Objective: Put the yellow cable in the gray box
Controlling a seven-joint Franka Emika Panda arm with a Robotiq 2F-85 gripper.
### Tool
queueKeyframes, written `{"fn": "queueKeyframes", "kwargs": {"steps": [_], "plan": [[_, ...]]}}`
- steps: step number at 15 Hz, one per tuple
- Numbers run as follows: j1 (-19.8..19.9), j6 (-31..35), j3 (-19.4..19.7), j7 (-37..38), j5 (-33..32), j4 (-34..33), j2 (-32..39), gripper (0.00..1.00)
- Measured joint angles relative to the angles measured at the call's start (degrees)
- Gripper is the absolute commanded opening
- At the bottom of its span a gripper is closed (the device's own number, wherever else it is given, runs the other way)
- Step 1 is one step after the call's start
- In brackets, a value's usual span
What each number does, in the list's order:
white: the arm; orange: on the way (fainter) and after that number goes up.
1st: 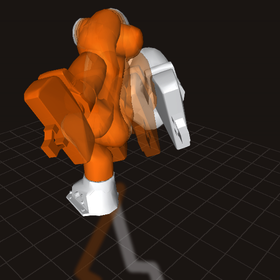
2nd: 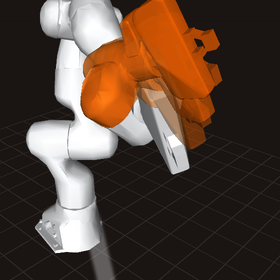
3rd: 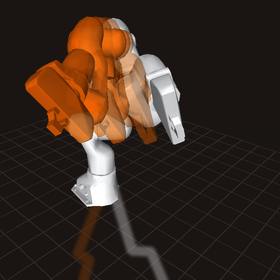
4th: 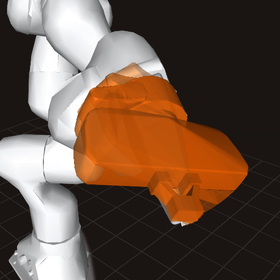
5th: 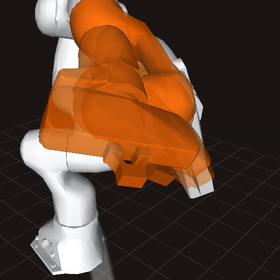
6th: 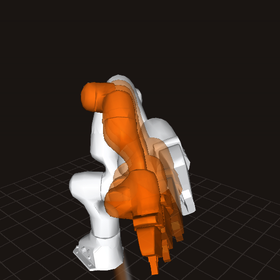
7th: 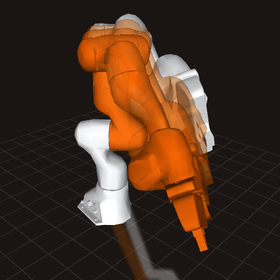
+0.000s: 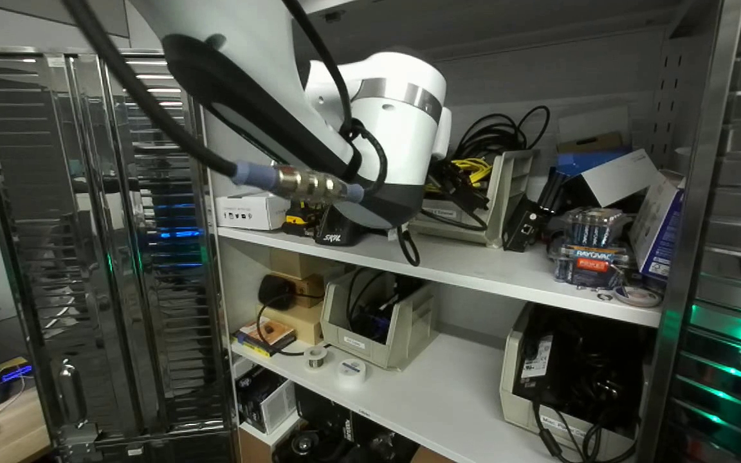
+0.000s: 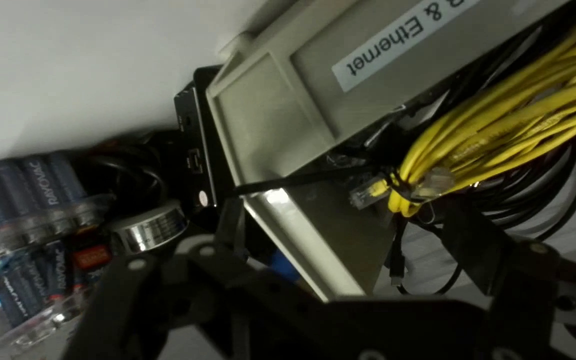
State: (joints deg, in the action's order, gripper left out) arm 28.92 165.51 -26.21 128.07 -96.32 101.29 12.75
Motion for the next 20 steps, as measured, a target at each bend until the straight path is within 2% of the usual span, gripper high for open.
{"fn": "queueKeyframes", "kwargs": {"steps": [4, 8, 11, 12, 14, 16, 18, 20], "plan": [[3.48, 10.98, 0.16, -1.28, 2.38, 7.29, -6.37, 1.0], [6.17, 20.59, 1.77, -8.79, 6.36, 19.66, -13.08, 1.0], [7.3, 21.73, 3.59, -15.42, 7.61, 30.94, -16.18, 1.0], [5.57, 21.39, 6.44, -18.74, 9.28, 34.25, -16.77, 1.0], [-1.06, 18.66, 14.59, -27.01, 14.16, 39.52, -16.99, 1.0], [-6.9, 14.04, 20.13, -35.48, 20.78, 42.81, -16.02, 1.0], [-11.46, 10.23, 23.14, -44.05, 28.59, 44.92, -14.34, 1.0], [-15.39, 7.03, 24.19, -52.46, 37.5, 46.5, -12.59, 1.0]]}}
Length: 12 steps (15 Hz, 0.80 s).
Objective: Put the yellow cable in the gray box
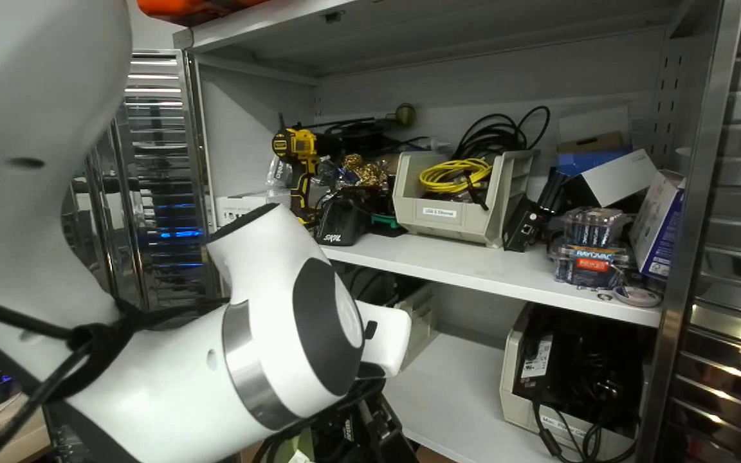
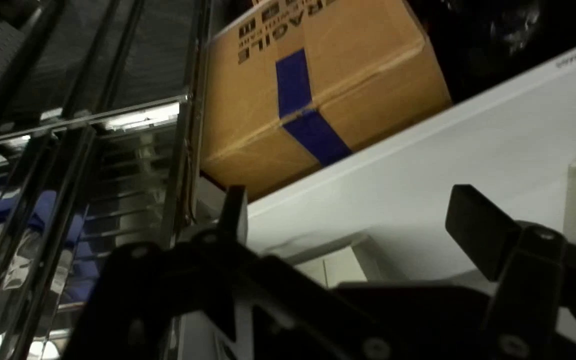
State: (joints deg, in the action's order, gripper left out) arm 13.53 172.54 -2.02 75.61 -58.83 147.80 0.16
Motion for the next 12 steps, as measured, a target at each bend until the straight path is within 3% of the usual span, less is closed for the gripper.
{"fn": "queueKeyframes", "kwargs": {"steps": [5, 8, 12], "plan": [[-7.1, -9.99, 0.03, -21.38, 24.2, 1.23, 1.39, 1.0], [-9.61, -19.87, 0.01, -33.98, 37.62, -1.04, -2.79, 1.0], [-9.98, -35.36, 0.03, -41.8, 42.21, -7.67, -11.23, 1.0]]}}
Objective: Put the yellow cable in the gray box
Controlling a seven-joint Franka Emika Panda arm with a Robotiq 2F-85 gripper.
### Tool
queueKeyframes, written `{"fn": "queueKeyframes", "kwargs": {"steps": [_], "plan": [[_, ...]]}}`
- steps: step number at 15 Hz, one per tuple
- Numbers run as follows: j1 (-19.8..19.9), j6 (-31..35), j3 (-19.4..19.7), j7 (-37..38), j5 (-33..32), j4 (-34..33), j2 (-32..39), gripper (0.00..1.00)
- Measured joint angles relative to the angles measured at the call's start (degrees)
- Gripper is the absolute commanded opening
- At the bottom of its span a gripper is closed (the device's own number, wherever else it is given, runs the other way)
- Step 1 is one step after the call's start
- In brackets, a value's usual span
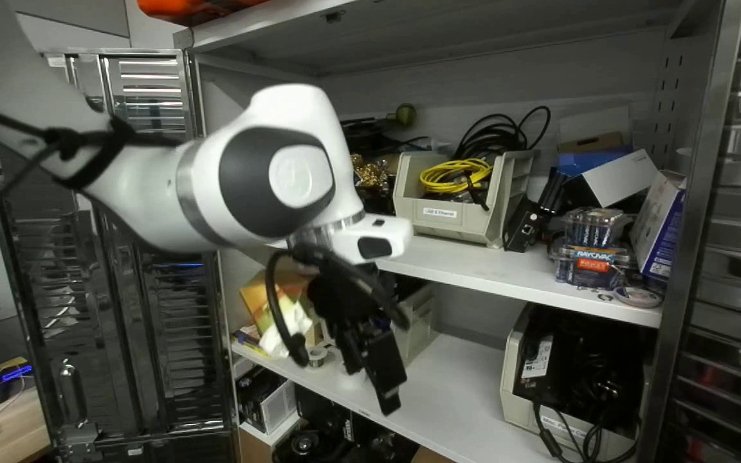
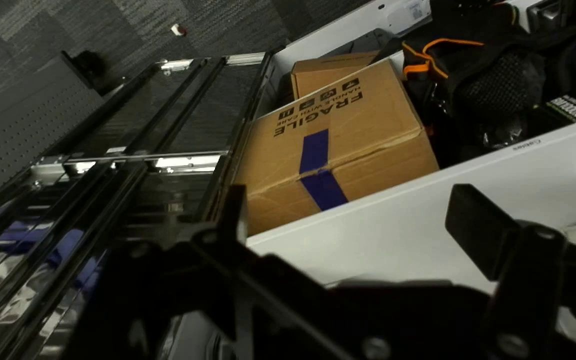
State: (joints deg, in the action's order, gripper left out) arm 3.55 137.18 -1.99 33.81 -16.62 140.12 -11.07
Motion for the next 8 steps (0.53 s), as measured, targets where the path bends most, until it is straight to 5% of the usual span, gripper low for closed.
{"fn": "queueKeyframes", "kwargs": {"steps": [4, 8], "plan": [[0.01, -13.58, 0.14, -7.74, 3.38, -8.33, -6.3, 1.0], [0.01, -15.42, 0.18, -9.07, 3.85, -9.51, -7.36, 1.0]]}}
